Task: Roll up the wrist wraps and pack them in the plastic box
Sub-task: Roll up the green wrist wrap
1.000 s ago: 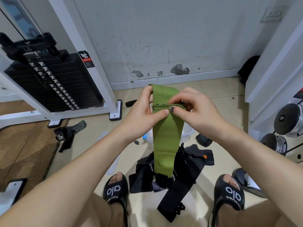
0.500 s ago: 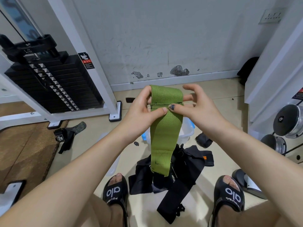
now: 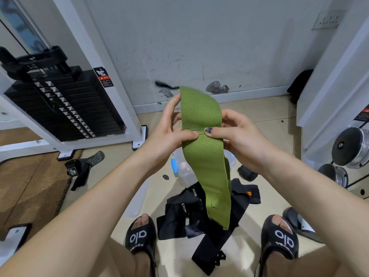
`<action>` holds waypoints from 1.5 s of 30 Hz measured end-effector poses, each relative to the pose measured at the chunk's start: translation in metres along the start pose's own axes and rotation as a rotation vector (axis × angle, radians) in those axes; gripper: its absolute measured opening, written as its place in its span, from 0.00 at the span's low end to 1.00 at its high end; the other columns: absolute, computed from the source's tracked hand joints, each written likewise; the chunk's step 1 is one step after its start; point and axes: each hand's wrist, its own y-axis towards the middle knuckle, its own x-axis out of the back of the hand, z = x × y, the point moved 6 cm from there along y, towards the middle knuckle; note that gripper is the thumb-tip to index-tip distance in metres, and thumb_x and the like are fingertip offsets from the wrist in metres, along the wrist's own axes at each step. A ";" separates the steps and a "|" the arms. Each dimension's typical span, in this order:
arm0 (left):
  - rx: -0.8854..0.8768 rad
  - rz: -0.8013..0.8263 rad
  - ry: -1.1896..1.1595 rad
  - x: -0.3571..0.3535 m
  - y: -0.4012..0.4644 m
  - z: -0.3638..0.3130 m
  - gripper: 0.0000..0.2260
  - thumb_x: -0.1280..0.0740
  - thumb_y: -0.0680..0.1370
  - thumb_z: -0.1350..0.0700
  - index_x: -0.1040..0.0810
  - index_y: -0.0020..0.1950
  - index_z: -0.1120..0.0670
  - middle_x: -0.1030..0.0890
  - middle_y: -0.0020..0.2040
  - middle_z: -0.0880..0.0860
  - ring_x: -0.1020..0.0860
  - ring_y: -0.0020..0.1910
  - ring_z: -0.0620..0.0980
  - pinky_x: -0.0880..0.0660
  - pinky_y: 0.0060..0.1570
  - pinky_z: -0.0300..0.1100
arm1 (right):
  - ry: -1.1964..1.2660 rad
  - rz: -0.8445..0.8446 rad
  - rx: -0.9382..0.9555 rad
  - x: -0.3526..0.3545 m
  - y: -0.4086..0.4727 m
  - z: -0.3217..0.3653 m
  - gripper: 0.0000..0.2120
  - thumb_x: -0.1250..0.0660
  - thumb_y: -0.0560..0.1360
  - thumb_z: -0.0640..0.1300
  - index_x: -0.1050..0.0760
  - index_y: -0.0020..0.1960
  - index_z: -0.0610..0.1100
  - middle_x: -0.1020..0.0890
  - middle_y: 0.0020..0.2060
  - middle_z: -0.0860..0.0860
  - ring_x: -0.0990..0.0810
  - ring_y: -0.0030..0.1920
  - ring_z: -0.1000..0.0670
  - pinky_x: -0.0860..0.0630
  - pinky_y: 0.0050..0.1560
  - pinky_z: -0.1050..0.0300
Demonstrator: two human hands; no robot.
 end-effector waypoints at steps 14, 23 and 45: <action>-0.029 -0.003 0.055 -0.003 -0.003 -0.002 0.17 0.34 0.78 0.73 0.14 0.45 0.52 0.16 0.60 0.51 0.17 0.58 0.50 0.21 0.49 0.40 | 0.151 0.073 -0.169 -0.004 0.004 -0.014 0.12 0.40 0.80 0.28 0.21 0.52 0.41 0.16 0.35 0.50 0.17 0.35 0.54 0.17 0.42 0.61; 0.112 -0.065 -0.043 0.005 0.003 0.007 0.20 0.38 0.81 0.71 0.17 0.37 0.51 0.18 0.40 0.52 0.22 0.35 0.48 0.31 0.39 0.43 | 0.231 0.014 -0.219 -0.006 0.004 -0.013 0.13 0.37 0.80 0.32 0.23 0.64 0.39 0.16 0.41 0.46 0.17 0.37 0.53 0.19 0.37 0.61; 0.200 -0.347 -0.090 0.016 0.005 0.020 0.19 0.31 0.79 0.66 0.32 0.33 0.52 0.30 0.29 0.48 0.32 0.30 0.46 0.32 0.38 0.42 | -0.074 -0.122 -0.013 -0.001 -0.004 -0.004 0.10 0.30 0.78 0.36 0.30 0.48 0.45 0.28 0.34 0.43 0.23 0.44 0.47 0.22 0.55 0.47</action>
